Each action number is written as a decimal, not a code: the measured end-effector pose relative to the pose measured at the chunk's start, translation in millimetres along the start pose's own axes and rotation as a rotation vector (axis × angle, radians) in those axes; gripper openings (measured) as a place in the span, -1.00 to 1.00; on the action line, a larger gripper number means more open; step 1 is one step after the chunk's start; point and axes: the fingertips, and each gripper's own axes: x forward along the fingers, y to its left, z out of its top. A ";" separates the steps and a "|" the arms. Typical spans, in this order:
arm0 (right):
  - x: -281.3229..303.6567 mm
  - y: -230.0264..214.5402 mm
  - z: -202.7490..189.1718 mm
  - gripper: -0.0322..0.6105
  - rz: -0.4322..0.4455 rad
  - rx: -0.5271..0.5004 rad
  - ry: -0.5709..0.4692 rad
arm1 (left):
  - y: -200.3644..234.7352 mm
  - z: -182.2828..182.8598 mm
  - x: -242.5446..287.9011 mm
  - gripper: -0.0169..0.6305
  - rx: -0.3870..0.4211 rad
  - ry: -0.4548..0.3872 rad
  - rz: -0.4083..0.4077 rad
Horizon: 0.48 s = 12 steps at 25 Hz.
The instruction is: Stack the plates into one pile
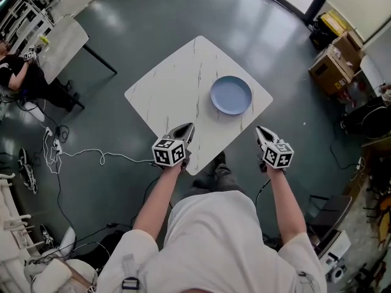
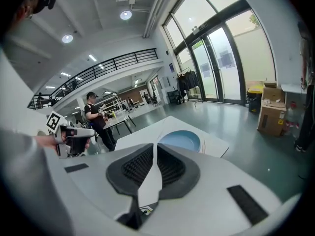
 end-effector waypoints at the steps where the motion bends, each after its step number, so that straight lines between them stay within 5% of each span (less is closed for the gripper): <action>1: -3.8 2.6 2.8 -0.77 -0.003 -0.007 -0.009 | -1.0 0.6 -2.3 -0.91 0.010 0.000 -0.002; 12: -31.7 -3.6 39.5 -0.77 0.000 -0.071 -0.105 | -29.2 24.4 7.4 -0.91 0.112 -0.047 0.006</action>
